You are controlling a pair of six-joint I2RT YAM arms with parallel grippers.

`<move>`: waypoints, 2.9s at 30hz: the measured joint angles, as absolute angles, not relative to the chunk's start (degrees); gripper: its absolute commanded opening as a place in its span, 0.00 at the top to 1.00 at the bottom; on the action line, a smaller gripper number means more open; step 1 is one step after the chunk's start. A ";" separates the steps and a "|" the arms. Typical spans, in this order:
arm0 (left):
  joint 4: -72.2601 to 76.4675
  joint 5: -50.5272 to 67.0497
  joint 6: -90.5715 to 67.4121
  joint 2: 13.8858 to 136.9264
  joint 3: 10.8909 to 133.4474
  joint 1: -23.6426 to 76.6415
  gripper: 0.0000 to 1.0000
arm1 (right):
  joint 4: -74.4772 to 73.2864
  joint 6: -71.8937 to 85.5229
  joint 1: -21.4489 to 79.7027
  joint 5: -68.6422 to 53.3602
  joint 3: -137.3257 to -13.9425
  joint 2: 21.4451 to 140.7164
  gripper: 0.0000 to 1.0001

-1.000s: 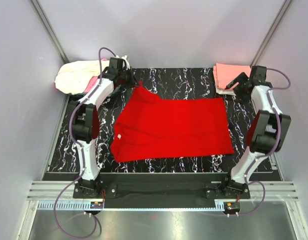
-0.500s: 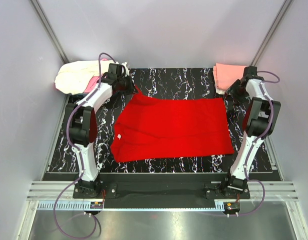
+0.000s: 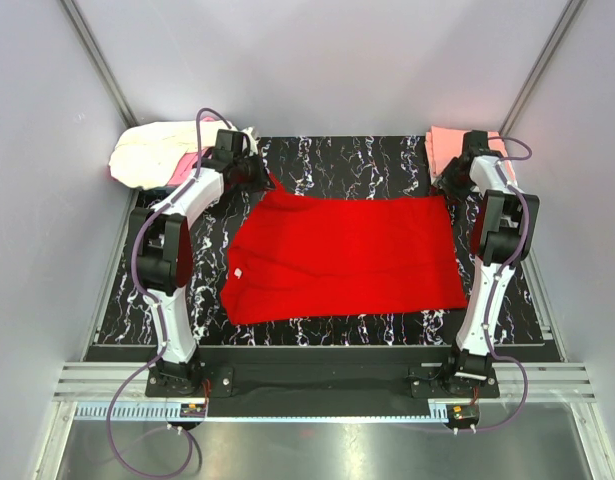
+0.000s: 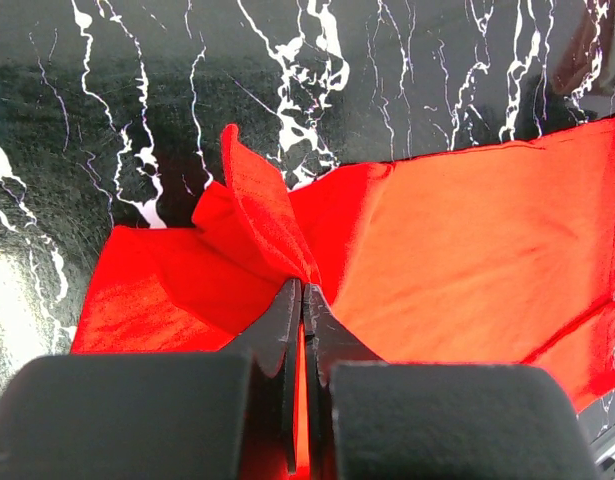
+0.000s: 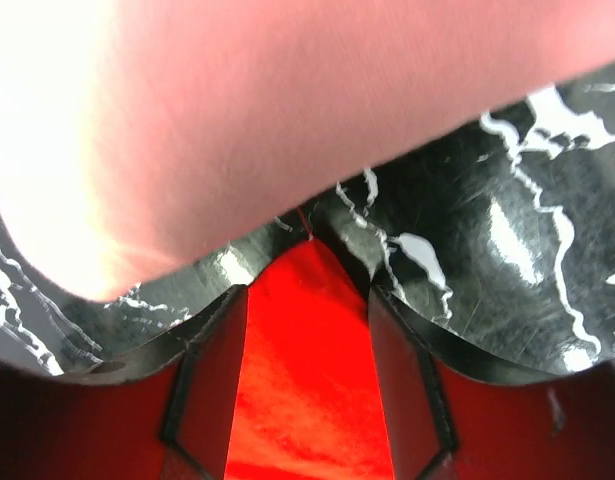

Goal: Fold and stack the t-shirts
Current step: Fold the tshirt

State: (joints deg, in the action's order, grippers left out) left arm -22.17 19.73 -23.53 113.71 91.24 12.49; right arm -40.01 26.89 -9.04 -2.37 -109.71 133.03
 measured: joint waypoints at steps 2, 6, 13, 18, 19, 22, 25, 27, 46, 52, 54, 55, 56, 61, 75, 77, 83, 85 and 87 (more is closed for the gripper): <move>-22.15 19.73 -23.51 113.67 91.24 12.49 1.00 | -39.72 26.55 -9.06 -1.85 -110.06 133.36 0.51; -22.15 19.73 -23.42 113.67 91.24 12.49 1.00 | -39.64 25.74 -9.06 -0.86 -110.04 133.58 0.72; -22.50 19.73 -22.98 113.67 91.29 12.49 1.00 | -38.81 25.28 -9.10 -0.69 -110.02 133.99 1.00; -25.71 19.68 -22.24 113.67 93.62 12.49 1.00 | -38.81 25.30 -9.10 -1.58 -110.02 133.93 1.00; -26.57 19.66 -22.13 113.67 94.54 12.49 1.00 | -38.83 25.32 -9.10 -2.11 -110.02 133.88 1.00; -27.79 19.57 -21.85 113.67 96.64 12.49 1.00 | -38.81 25.47 -9.10 -3.18 -109.56 132.97 1.00; -28.49 19.49 -21.80 113.62 96.95 12.49 1.00 | -38.85 25.56 -9.10 -4.08 -107.98 130.17 1.00; -29.74 19.42 -21.56 113.62 96.95 12.53 1.00 | -38.83 25.58 -9.10 -4.23 -106.78 127.50 1.00; -35.57 17.80 -18.85 99.70 89.36 13.21 1.00 | -38.46 25.61 -9.10 -4.23 -91.92 110.98 1.00; -36.32 17.06 -17.93 94.85 82.85 13.41 1.00 | -38.74 25.41 -9.50 -2.17 -87.72 107.04 1.00; -36.38 16.58 -17.69 93.78 80.40 13.41 1.00 | -38.79 25.45 -9.76 -1.48 -86.21 105.75 1.00; -36.34 16.32 -17.52 93.21 79.13 13.41 1.00 | -38.85 25.45 -10.00 -0.93 -85.41 105.16 1.00; -36.40 16.12 -17.39 92.66 77.82 13.41 1.00 | -38.76 25.45 -10.33 -0.64 -84.60 104.64 1.00; -36.47 15.46 -16.69 90.89 73.71 13.41 1.00 | -38.72 25.54 -12.49 0.38 -80.07 102.24 1.00; -37.47 11.88 -15.84 82.96 66.32 13.43 1.00 | -37.91 25.56 -13.56 0.49 -72.64 100.68 1.00; -37.80 11.53 -15.79 82.59 65.73 13.45 1.00 | -37.76 25.69 -13.56 0.56 -71.85 100.42 1.00; -38.22 11.18 -15.46 80.09 62.17 13.47 0.99 | -37.30 25.80 -13.56 1.10 -68.93 98.56 1.00; -38.74 11.05 -15.46 78.91 60.64 13.47 0.95 | -37.34 25.93 -13.56 1.63 -67.90 97.97 1.00; -39.40 10.68 -15.55 77.80 58.81 13.52 0.80 | -37.56 26.59 -13.69 2.70 -67.11 97.65 0.51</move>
State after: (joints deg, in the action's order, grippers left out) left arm -39.40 10.68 -15.55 77.80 58.81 13.52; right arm -37.56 26.59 -13.69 2.70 -67.11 97.65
